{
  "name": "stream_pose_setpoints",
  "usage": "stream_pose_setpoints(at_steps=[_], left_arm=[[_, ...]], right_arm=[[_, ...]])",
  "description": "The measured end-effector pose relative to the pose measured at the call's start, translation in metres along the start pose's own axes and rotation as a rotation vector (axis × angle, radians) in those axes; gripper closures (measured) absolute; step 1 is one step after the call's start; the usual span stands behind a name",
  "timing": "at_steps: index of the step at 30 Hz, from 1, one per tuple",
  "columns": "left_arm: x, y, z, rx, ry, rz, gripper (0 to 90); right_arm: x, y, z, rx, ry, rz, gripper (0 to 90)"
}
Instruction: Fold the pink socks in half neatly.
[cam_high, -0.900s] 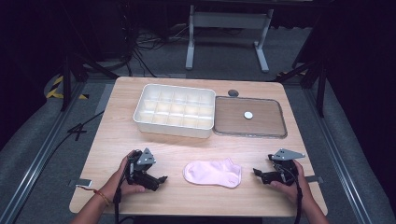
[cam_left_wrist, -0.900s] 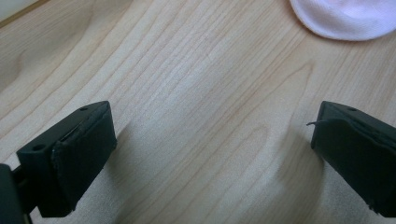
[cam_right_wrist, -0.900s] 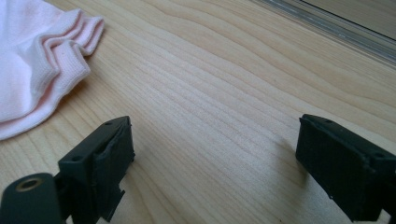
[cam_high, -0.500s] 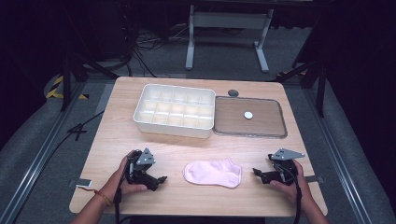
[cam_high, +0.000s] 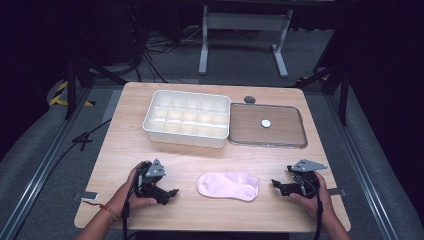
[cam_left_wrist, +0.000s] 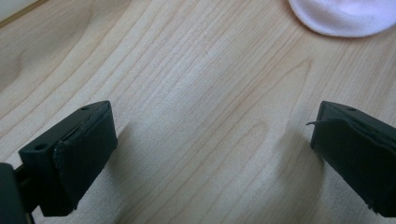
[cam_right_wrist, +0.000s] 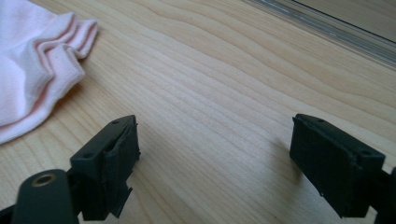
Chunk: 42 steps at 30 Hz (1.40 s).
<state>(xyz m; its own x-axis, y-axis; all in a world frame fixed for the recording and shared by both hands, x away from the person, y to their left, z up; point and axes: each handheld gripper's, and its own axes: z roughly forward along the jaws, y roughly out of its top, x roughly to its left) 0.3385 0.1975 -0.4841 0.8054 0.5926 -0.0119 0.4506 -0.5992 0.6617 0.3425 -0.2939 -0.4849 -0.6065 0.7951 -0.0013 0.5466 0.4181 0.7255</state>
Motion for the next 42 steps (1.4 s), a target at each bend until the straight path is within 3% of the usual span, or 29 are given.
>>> stream_pose_setpoints(at_steps=[3,11,19,21,27,30,35,42], left_arm=[[0.0,0.0,0.0,0.0,0.0,0.0,0.5],[0.0,0.0,0.0,0.002,0.0,0.003,0.5],[0.0,0.0,0.0,-0.001,0.001,0.0,0.4],[0.0,-0.001,0.0,-0.001,0.004,-0.002,0.4],[0.0,-0.001,-0.001,-0.002,0.004,0.001,0.3],[0.0,-0.001,-0.001,-0.003,0.002,0.001,0.3],[-0.001,-0.001,-0.001,0.0,0.004,-0.001,0.3],[-0.001,-0.001,-0.001,0.0,0.009,-0.01,0.4]], right_arm=[[0.004,0.002,-0.003,-0.002,-0.013,-0.033,24.5],[0.021,0.015,-0.013,-0.086,0.051,-0.091,34.5],[0.042,0.031,-0.017,-0.145,0.095,-0.138,36.2],[0.045,0.034,-0.017,-0.152,0.115,-0.126,36.2],[0.057,0.042,-0.007,-0.133,0.14,-0.159,37.3],[0.07,0.048,0.003,-0.125,0.155,-0.207,46.3],[0.083,0.057,0.013,-0.139,0.191,-0.234,49.6],[0.1,0.063,0.034,-0.097,0.221,-0.272,52.6]])
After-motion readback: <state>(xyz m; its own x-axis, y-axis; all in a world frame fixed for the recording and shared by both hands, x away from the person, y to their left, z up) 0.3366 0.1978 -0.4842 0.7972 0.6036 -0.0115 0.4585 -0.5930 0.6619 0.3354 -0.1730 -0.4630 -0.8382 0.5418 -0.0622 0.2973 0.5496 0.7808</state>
